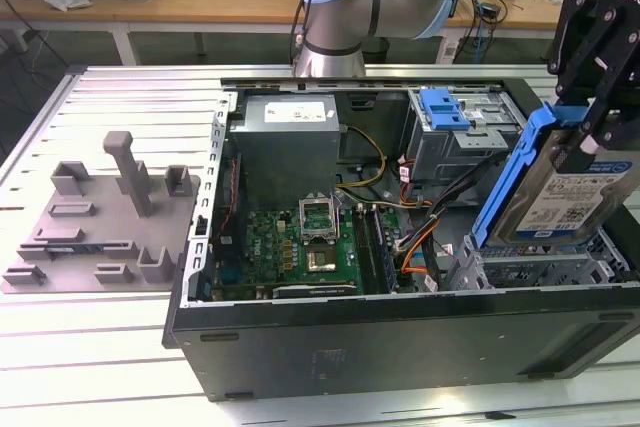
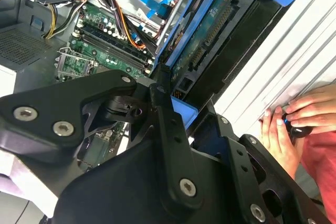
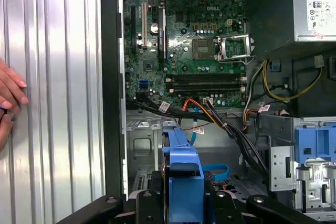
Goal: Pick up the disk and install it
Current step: 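Insert the disk into the insertion slot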
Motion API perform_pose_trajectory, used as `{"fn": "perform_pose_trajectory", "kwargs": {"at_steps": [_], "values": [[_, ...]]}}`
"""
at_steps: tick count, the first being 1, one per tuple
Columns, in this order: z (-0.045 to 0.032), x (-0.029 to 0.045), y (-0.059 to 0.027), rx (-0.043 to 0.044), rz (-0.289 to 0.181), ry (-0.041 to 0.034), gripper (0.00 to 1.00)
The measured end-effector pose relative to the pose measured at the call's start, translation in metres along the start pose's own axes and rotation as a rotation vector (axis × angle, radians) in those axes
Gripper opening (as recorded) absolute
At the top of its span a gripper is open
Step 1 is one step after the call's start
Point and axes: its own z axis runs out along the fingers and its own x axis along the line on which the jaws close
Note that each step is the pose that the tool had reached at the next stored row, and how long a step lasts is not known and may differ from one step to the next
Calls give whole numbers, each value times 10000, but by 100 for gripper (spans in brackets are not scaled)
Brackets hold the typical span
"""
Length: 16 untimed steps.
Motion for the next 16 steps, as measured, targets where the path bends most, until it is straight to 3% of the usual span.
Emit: {"fn": "perform_pose_trajectory", "kwargs": {"at_steps": [16], "values": [[85,3,-13,0,-1,-15,37]]}}
